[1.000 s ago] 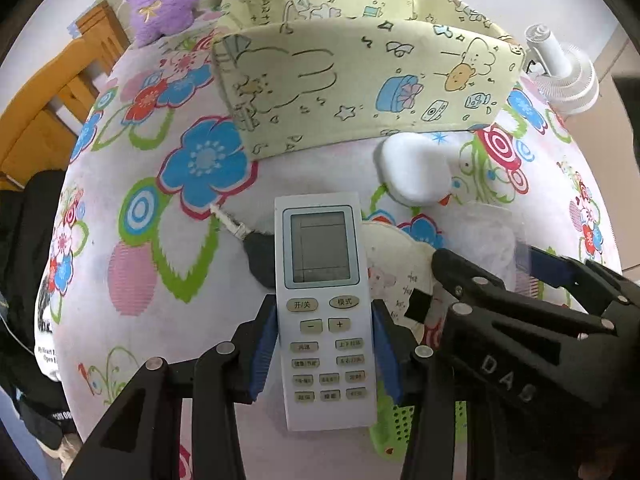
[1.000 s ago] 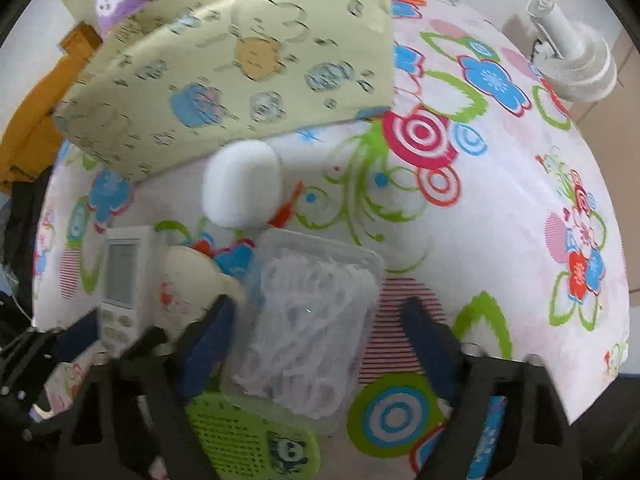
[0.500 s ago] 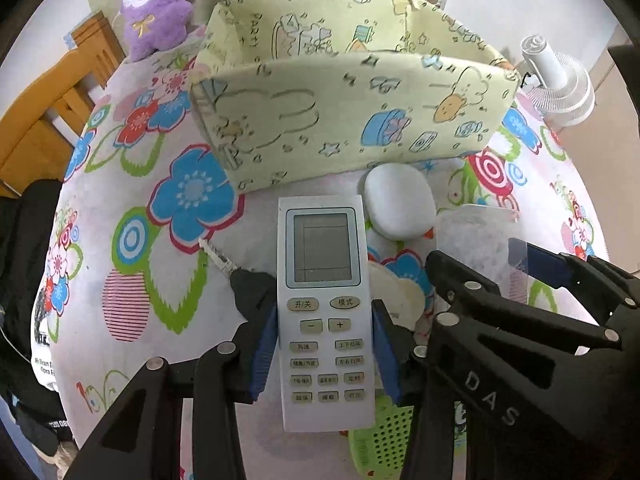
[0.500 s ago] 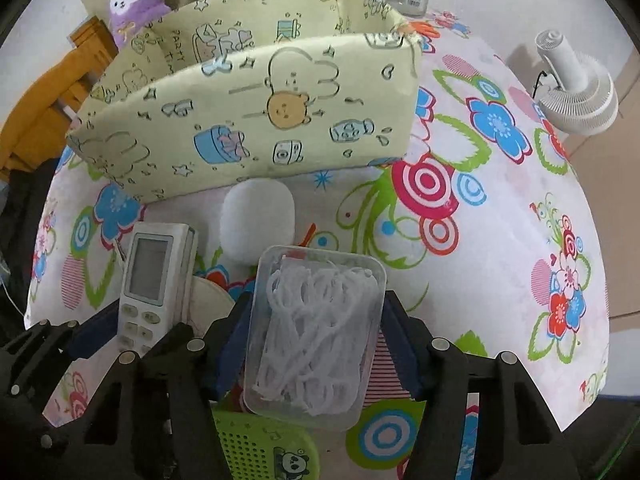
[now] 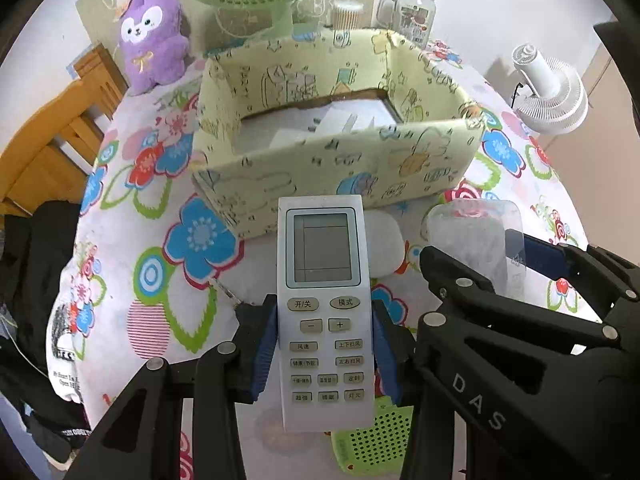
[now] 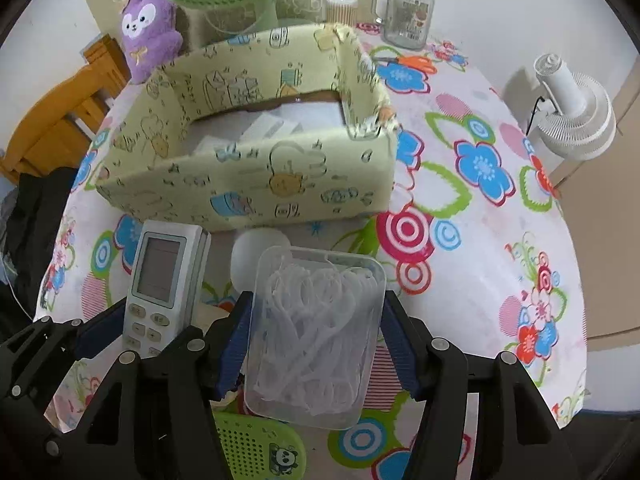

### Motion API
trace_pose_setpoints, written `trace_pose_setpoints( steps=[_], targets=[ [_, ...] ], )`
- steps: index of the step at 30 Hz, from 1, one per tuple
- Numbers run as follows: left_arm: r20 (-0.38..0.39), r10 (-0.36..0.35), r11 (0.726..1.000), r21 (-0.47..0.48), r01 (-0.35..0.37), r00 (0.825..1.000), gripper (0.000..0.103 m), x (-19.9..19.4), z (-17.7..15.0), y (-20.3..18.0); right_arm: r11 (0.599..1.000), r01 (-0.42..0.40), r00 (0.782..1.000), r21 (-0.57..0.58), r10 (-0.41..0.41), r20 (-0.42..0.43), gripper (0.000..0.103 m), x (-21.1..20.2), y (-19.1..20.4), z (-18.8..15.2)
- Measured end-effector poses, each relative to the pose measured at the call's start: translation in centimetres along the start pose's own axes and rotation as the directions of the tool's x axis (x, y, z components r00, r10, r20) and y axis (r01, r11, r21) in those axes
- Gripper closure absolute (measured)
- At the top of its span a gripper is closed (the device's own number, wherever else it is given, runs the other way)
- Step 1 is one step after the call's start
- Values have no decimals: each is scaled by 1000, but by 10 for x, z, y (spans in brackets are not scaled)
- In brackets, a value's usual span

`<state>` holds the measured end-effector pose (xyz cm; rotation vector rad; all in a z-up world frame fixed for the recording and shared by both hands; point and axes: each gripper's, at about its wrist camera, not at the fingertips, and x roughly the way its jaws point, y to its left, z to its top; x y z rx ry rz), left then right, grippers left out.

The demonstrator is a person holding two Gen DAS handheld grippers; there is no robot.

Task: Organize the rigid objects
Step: 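Lift the remote with the left tool while the right tool lifts the floss box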

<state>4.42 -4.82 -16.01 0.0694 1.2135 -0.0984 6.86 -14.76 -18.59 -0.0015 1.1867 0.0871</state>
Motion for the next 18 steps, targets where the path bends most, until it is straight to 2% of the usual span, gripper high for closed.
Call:
trace_pose_setpoints(
  steps=[18],
  targets=[
    [38, -4, 1000, 19, 4, 999, 58, -42, 16, -11, 999, 35, 998, -39, -33, 56, 39, -54, -4, 15]
  ],
)
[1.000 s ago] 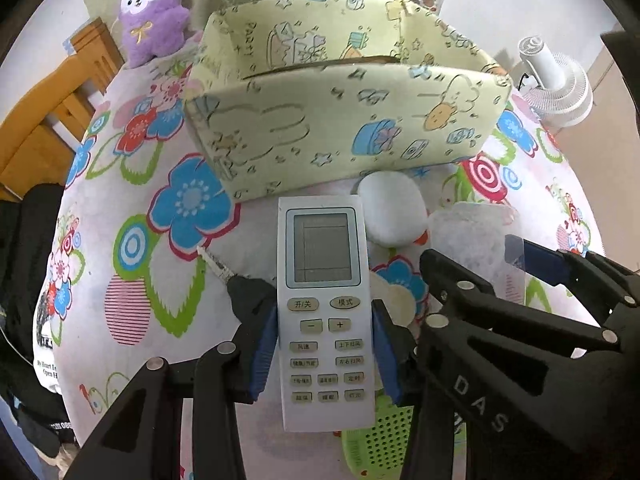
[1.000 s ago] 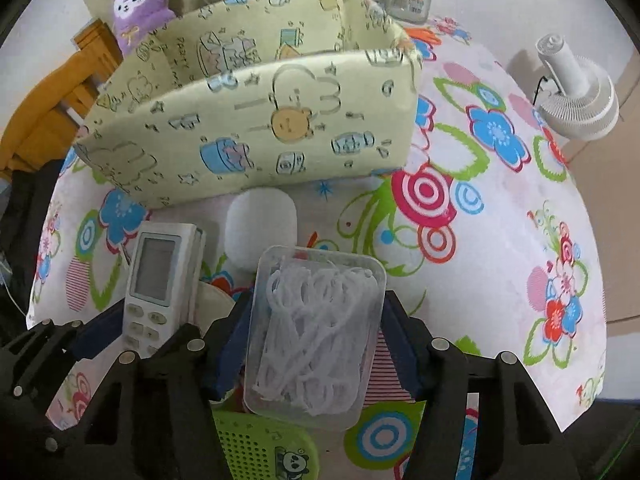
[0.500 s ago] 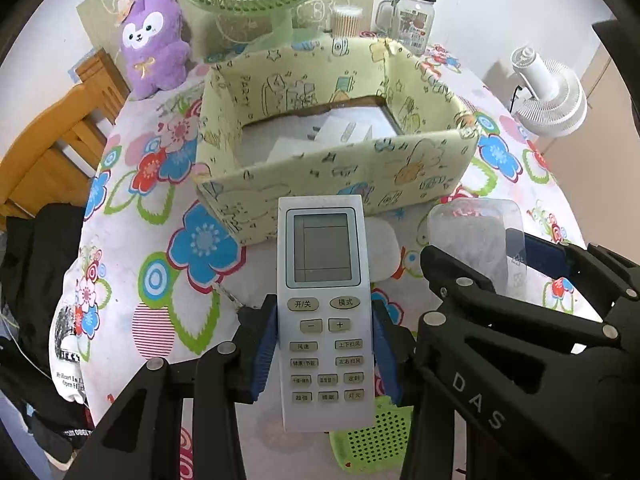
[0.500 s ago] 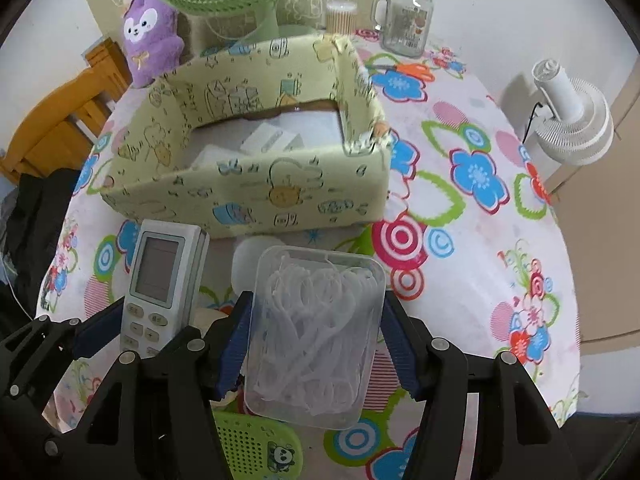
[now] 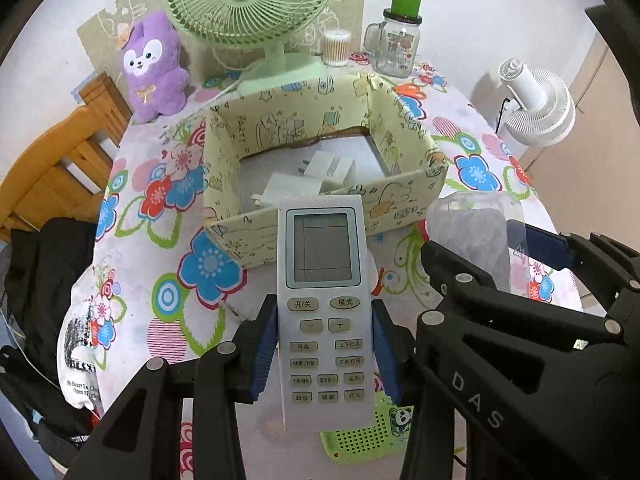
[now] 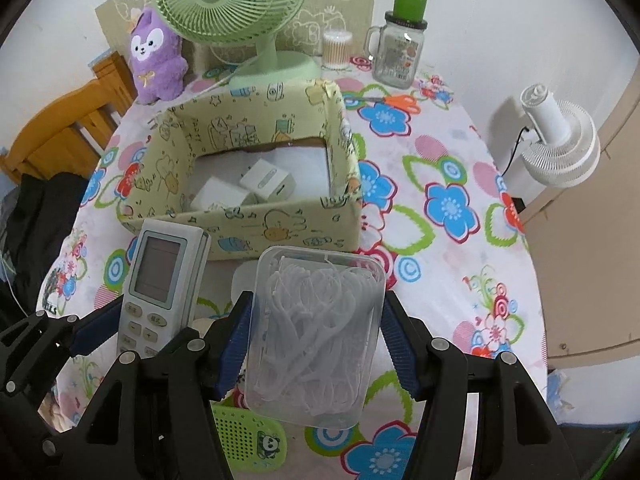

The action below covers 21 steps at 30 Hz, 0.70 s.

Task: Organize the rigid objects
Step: 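Lift the remote with the left tool while the right tool lifts the floss box, then lower the remote into the fabric box with the left tool while the right tool lowers the floss box in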

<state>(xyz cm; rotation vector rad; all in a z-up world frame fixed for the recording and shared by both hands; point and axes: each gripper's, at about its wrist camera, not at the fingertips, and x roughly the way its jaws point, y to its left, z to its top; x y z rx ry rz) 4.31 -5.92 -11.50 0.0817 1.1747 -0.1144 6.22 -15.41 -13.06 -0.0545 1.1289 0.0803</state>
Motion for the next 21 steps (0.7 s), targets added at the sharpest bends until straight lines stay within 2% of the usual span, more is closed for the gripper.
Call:
trace_pose_setpoints(
  steps=[12, 21],
  targets=[
    [34, 30, 1000, -4, -30, 999, 58, -25, 11, 1, 999, -27, 999, -23, 28, 42, 39, -24, 3, 13],
    [39, 26, 999, -27, -25, 999, 58, -27, 25, 7, 998, -47, 997, -32, 49, 56, 39, -28, 4, 29]
  ],
)
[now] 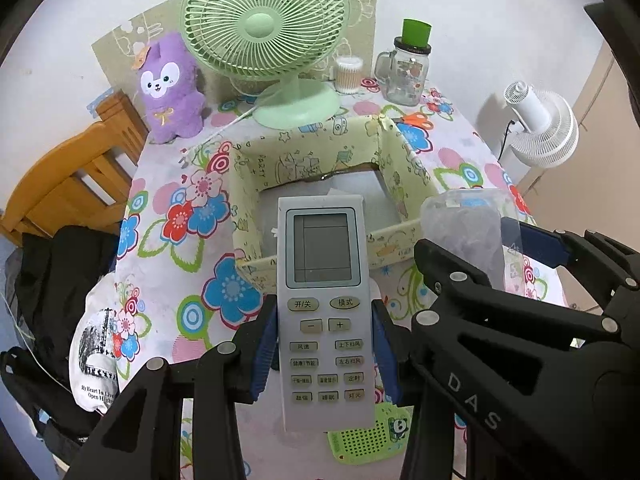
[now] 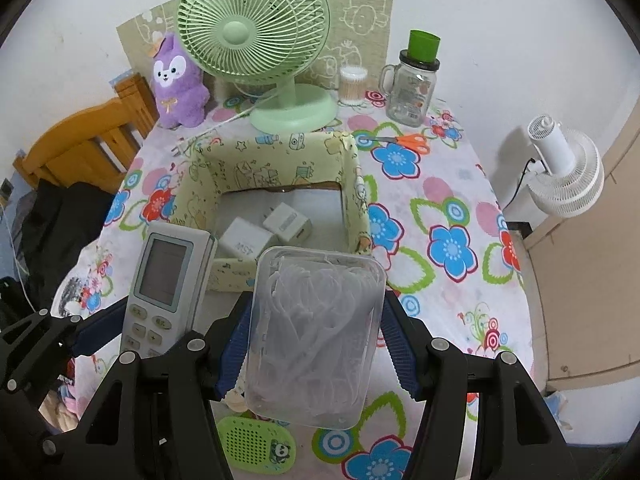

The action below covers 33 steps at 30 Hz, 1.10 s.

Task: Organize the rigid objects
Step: 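Lower the remote into the fabric box with the left tool while the right tool lowers the floss box in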

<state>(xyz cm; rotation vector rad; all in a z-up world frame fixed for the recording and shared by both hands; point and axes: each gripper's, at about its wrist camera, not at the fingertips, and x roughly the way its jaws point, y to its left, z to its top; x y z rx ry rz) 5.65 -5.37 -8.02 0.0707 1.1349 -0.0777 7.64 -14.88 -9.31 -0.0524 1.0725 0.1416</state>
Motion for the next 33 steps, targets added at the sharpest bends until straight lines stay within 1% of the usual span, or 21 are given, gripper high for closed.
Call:
trace_pose_setpoints(
  steps=[20, 33],
  targets=[
    [-5, -8, 1000, -27, 8, 1000, 58, 26, 44, 19, 1000, -5, 1000, -29, 4, -21, 39, 33, 5, 53],
    [-24, -17, 1000, -23, 17, 1000, 58, 50, 72, 27, 999, 2, 999, -37, -4, -38, 39, 57, 5, 83]
  ],
)
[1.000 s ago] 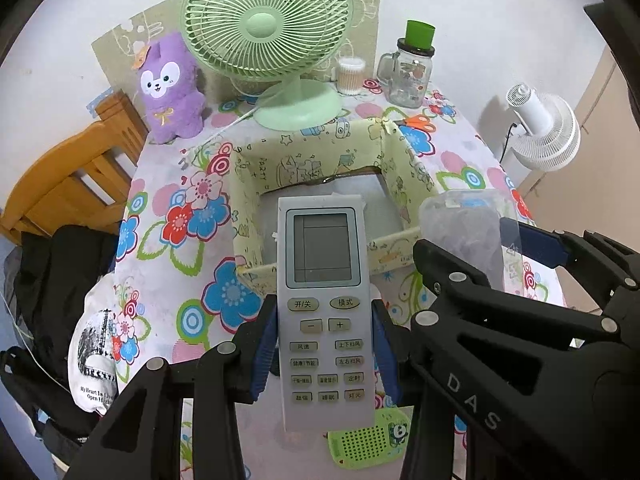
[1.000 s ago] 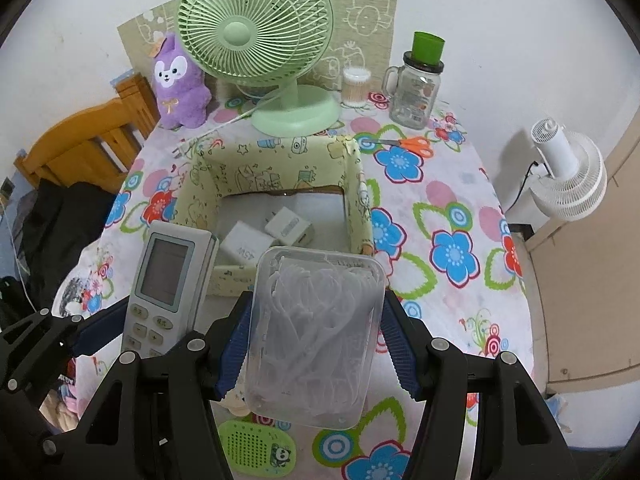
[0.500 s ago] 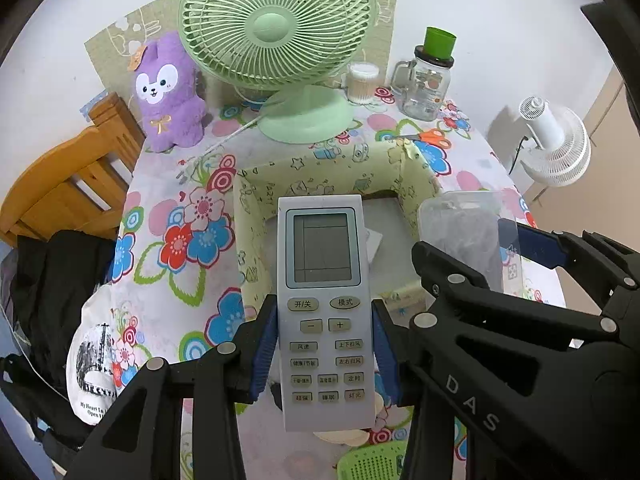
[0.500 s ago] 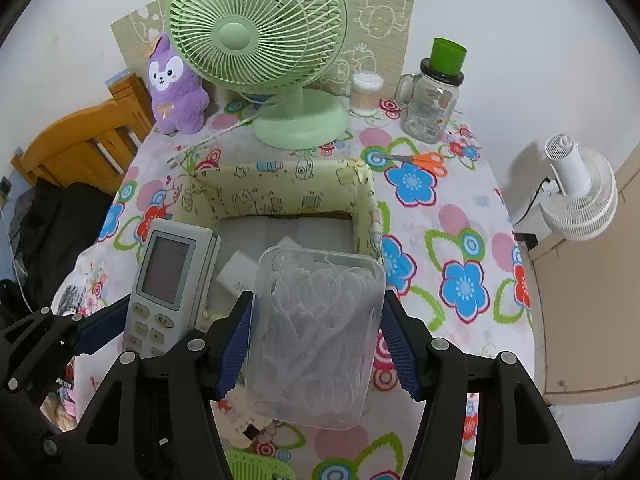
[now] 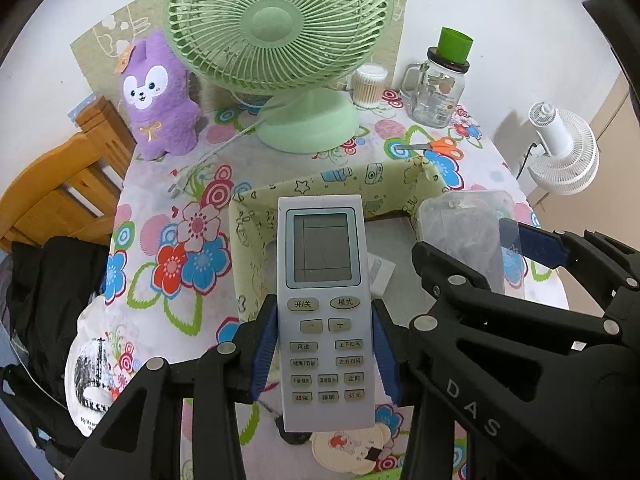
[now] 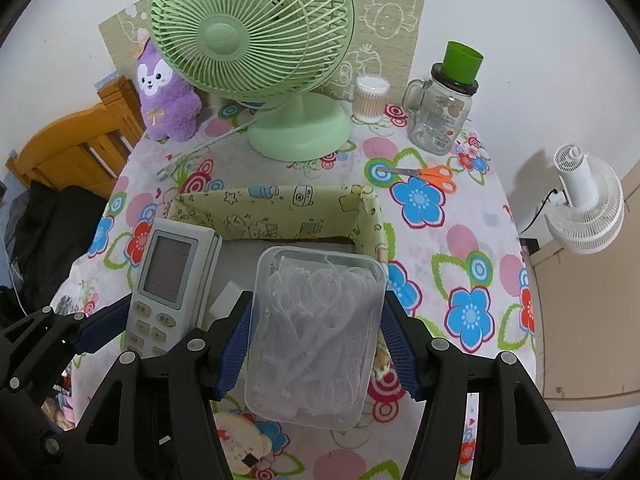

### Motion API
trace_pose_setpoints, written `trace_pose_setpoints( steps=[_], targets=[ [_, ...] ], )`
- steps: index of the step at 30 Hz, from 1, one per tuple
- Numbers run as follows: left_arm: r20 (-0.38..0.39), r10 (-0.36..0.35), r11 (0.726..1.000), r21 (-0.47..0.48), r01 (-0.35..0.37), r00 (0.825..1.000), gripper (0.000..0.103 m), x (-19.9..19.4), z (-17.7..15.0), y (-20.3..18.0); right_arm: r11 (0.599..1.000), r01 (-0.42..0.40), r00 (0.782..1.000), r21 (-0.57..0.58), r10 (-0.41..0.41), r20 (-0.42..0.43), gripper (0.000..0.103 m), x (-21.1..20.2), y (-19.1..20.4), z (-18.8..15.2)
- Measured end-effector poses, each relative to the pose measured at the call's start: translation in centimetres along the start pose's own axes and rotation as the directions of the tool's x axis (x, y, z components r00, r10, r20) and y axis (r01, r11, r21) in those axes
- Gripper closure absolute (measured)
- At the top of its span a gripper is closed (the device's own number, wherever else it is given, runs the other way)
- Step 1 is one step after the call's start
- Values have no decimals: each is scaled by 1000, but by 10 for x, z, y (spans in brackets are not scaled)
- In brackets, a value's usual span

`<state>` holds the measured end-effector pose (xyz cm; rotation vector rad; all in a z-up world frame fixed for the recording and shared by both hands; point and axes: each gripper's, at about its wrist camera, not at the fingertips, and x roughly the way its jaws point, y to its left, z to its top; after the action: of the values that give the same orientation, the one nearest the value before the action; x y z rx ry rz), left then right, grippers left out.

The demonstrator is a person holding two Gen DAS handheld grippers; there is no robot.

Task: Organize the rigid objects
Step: 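Lower the remote into the fabric box with the left tool while the right tool lowers the floss box in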

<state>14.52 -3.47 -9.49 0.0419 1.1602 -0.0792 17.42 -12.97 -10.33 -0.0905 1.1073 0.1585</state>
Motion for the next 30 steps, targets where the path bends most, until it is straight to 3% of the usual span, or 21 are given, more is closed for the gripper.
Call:
trace_pose_setpoints(
  steps=[12, 23, 30],
  targets=[
    [-27, -11, 1000, 7, 11, 1000, 58, 24, 18, 2, 1000, 15, 999, 18, -14, -34, 39, 25, -8, 18],
    [-81, -9, 1000, -5, 8, 997, 58, 52, 15, 5, 1000, 20, 994, 17, -19, -107, 39, 55, -11, 15],
    [-99, 6, 1000, -6, -7, 995, 58, 60, 13, 11, 998, 52, 993, -31, -55, -103, 37, 57, -5, 16]
  ],
)
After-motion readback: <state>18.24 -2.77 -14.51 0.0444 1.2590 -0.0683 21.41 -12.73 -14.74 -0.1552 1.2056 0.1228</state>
